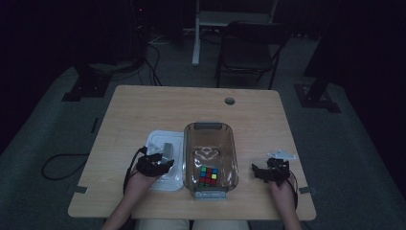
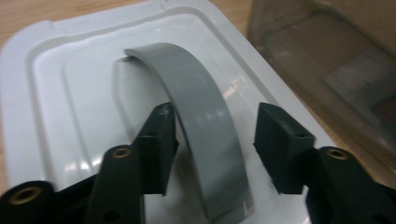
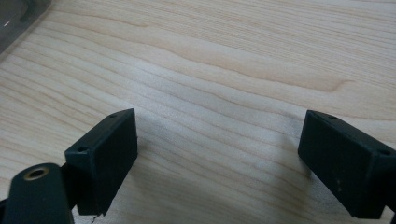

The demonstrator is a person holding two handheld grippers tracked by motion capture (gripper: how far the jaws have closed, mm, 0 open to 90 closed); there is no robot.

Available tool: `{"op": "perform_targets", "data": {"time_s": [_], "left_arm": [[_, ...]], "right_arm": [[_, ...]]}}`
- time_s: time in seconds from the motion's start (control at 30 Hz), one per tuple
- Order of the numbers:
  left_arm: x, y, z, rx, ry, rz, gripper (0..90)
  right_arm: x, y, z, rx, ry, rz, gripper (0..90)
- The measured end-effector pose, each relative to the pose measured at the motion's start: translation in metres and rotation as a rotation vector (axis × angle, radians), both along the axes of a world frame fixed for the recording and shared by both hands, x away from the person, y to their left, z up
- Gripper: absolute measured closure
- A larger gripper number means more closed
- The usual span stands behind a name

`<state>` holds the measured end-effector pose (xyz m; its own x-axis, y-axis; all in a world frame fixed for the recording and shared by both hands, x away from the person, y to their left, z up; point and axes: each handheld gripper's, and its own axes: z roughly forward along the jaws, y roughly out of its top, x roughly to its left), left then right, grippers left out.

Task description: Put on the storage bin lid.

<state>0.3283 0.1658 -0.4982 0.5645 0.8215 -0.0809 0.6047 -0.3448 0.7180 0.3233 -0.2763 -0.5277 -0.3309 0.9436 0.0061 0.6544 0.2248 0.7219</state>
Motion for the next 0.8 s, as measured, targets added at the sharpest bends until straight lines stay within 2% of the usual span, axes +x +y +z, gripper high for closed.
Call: {"op": "perform_targets", "data": {"time_s": [0.07, 0.17, 0.2, 0.3, 0.37, 0.4, 0.43, 0.47, 0.63, 0.73, 0.8], "left_arm": [[0.0, -0.001, -0.002, 0.024, -0.008, -0.011, 56.1], [0.0, 0.0, -0.003, 0.024, -0.004, -0.003, 61.5], [0.001, 0.001, -0.003, 0.012, 0.001, 0.002, 62.1], [0.001, 0.002, -0.003, 0.014, 0.001, 0.009, 63.7], [0.002, 0.004, -0.003, -0.001, 0.004, 0.022, 65.7], [0.002, 0.009, -0.001, -0.021, 0.004, 0.037, 66.7], [0.002, 0.009, -0.001, -0.021, 0.004, 0.037, 67.8], [0.001, 0.012, 0.001, -0.032, -0.008, 0.045, 68.8], [0.001, 0.017, 0.008, -0.035, -0.019, 0.048, 70.0], [-0.001, 0.023, 0.013, -0.044, -0.02, 0.043, 70.3], [-0.002, 0.025, 0.015, -0.059, -0.011, 0.044, 70.4]], "right_arm": [[0.0, 0.0, 0.0, 0.0, 0.0, 0.0, 11.7], [0.0, 0.0, 0.0, 0.0, 0.0, 0.0, 11.7], [0.0, 0.0, 0.0, 0.0, 0.0, 0.0, 11.7], [0.0, 0.0, 0.0, 0.0, 0.0, 0.0, 11.7], [0.0, 0.0, 0.0, 0.001, 0.0, 0.002, 11.7], [0.0, 0.0, 0.0, 0.002, 0.001, 0.002, 11.7], [0.0, 0.001, 0.0, 0.001, 0.0, 0.004, 11.7], [0.0, 0.001, 0.0, 0.002, -0.001, 0.005, 11.7], [-0.001, 0.002, 0.0, 0.008, 0.001, 0.014, 11.7], [-0.002, 0.004, 0.001, 0.033, 0.003, 0.04, 11.8], [-0.003, 0.008, 0.001, 0.022, -0.003, 0.058, 11.8]]}}
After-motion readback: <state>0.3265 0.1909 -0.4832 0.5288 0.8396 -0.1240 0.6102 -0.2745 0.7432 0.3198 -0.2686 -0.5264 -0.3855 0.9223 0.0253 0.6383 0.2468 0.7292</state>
